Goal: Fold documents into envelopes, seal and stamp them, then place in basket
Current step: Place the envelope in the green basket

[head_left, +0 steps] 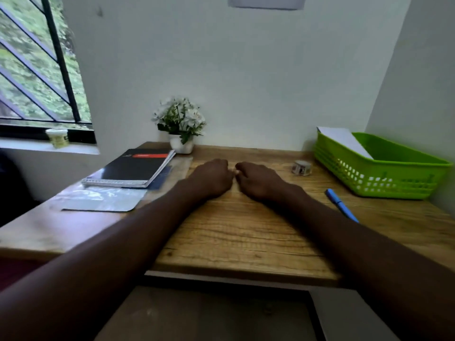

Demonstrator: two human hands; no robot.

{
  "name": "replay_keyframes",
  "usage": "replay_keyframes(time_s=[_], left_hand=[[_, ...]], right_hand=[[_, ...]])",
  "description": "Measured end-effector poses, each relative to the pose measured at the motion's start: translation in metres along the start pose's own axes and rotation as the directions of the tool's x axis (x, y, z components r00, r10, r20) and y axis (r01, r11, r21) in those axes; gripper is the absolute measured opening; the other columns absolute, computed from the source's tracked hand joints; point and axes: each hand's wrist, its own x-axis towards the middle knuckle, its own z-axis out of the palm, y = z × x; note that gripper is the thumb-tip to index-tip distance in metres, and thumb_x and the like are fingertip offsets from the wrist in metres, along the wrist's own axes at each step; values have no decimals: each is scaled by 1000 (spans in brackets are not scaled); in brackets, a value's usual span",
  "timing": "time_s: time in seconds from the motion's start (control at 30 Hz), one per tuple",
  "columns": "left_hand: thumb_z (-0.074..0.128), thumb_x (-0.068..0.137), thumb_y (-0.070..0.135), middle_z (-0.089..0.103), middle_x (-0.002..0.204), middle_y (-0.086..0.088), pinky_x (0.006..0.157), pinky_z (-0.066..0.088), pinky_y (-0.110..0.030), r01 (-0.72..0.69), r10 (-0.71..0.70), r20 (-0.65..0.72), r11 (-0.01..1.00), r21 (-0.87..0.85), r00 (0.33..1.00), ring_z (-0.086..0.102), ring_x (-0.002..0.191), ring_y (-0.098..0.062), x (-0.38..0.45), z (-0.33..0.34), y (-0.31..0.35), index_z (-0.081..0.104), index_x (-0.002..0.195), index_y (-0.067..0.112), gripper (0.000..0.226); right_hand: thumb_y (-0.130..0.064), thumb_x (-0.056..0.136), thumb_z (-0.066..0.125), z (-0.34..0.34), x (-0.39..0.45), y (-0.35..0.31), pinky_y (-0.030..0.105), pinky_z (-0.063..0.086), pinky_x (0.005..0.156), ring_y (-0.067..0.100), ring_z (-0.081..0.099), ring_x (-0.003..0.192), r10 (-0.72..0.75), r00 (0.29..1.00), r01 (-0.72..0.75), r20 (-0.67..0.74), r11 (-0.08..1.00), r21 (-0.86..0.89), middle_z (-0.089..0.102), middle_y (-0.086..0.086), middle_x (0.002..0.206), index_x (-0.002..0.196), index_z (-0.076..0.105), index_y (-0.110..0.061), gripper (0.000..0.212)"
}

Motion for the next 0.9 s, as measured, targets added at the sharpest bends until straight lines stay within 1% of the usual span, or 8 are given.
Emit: replay_keyframes(time_s=[0.07, 0.2, 0.3, 0.4, 0.5, 0.67, 0.8, 0.9], left_hand=[[38, 106, 39, 60, 134, -18, 95, 43, -43, 15, -17, 49, 999, 41, 999, 58, 120, -34, -2, -1, -1, 56, 123, 10, 38], [33, 108, 39, 48, 151, -16, 112, 38, -49, 19, -34, 132, 993, 115, 991, 48, 136, -32, -10, -6, 8, 48, 141, 10, 47], [40, 106, 34, 56, 143, -16, 102, 45, -44, 11, -28, 123, 991, 132, 992, 56, 127, -32, -23, -14, 16, 53, 137, 10, 41], [49, 101, 28, 64, 127, -15, 88, 49, -40, -3, -4, 34, 984, 179, 999, 62, 113, -31, -37, -20, 25, 59, 124, 11, 31], [56, 99, 22, 64, 119, -13, 82, 48, -37, -8, 25, -88, 982, 188, 996, 63, 108, -31, -61, -34, 23, 59, 117, 12, 21], [54, 100, 28, 67, 99, -8, 69, 45, -36, -32, 101, -409, 985, 172, 907, 65, 88, -27, -101, -76, -26, 63, 101, 14, 17], [60, 95, 15, 67, 106, -8, 75, 52, -43, 63, -3, -481, 992, 109, 877, 65, 93, -32, -125, -111, -103, 59, 108, 18, 14], [64, 97, 22, 70, 116, -3, 83, 53, -41, 110, -110, -512, 993, -30, 852, 67, 100, -27, -149, -122, -156, 64, 116, 19, 18]], right_hand=[[-45, 107, 32, 1, 0, 2, 41, 46, 95, 28, 60, 116, 14, 1000, -14, 19, 1000, 0, 63, 8, 133, 125, 58, -23, 39], [-48, 107, 25, 1, -6, -2, 48, 28, 118, 24, 36, 148, 56, 993, -50, 101, 996, -68, 35, 3, 164, 154, 37, -23, 54], [-48, 108, 23, -2, -13, -5, 49, 24, 122, 22, 27, 153, 58, 993, -49, 106, 995, -85, 25, 2, 169, 158, 31, -23, 57], [-52, 104, 36, -1, -14, 0, 44, 49, 97, 23, 60, 115, 84, 996, -84, 2, 996, -28, 63, 6, 135, 125, 62, -27, 42], [-48, 99, 52, -1, -20, -3, 37, 54, 73, 17, 60, 83, 34, 987, -44, -160, 997, -56, 67, 1, 96, 91, 65, -23, 29], [-31, 95, 62, -4, -29, -11, 40, 52, 77, 22, 61, 88, -178, 927, 136, -332, 980, -146, 63, -1, 95, 93, 65, -22, 10], [-28, 95, 60, -6, -27, -14, 36, 52, 76, 19, 63, 90, -223, 919, 189, -326, 973, -132, 66, -5, 99, 103, 66, -28, 10], [-30, 95, 60, -5, -27, -23, 36, 53, 73, 15, 62, 84, -274, 899, 253, -343, 962, -106, 65, -9, 92, 97, 65, -30, 6]])
